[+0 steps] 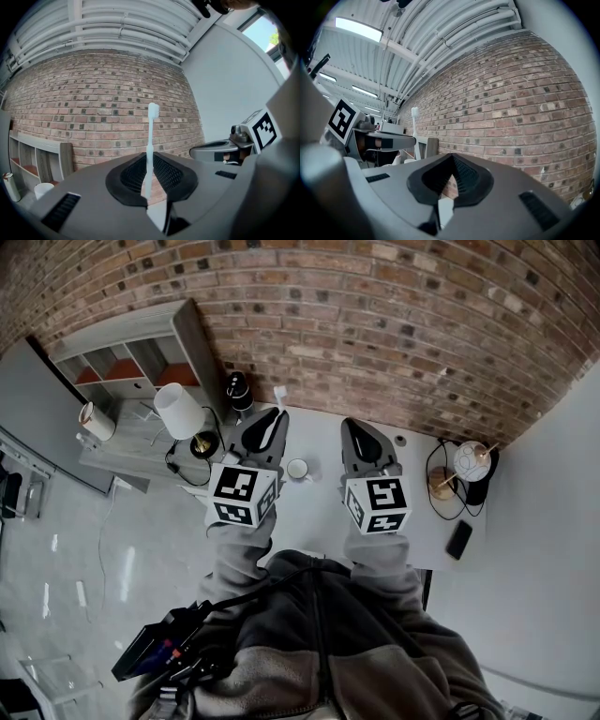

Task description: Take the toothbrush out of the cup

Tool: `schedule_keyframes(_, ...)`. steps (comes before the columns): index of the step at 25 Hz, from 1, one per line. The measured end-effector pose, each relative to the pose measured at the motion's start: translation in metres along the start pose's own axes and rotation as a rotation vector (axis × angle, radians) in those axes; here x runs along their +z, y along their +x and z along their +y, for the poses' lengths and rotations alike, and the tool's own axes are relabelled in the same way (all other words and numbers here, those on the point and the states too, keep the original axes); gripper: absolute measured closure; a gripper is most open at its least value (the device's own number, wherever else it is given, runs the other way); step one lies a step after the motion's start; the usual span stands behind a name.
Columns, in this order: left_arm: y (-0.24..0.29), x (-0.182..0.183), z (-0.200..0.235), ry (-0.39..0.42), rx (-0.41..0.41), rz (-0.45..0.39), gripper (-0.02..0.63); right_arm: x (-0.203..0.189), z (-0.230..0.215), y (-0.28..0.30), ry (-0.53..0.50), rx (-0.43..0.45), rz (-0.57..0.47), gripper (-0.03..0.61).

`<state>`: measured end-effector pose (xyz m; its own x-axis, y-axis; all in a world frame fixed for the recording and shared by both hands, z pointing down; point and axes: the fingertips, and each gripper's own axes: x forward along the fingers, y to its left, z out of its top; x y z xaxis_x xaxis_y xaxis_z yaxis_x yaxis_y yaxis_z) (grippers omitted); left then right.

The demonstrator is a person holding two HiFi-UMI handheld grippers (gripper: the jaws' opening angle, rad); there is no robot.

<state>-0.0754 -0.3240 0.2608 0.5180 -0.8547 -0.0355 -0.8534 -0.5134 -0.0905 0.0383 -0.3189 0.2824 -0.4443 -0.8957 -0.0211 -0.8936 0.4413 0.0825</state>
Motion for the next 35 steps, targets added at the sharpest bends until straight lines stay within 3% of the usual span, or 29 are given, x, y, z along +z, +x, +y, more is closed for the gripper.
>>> schedule_keyframes(35,-0.0011,-0.0061,0.0002,-0.017,-0.007,-0.001,0.563,-0.0036,0.0033,-0.0026,-0.022,0.002,0.0,0.578)
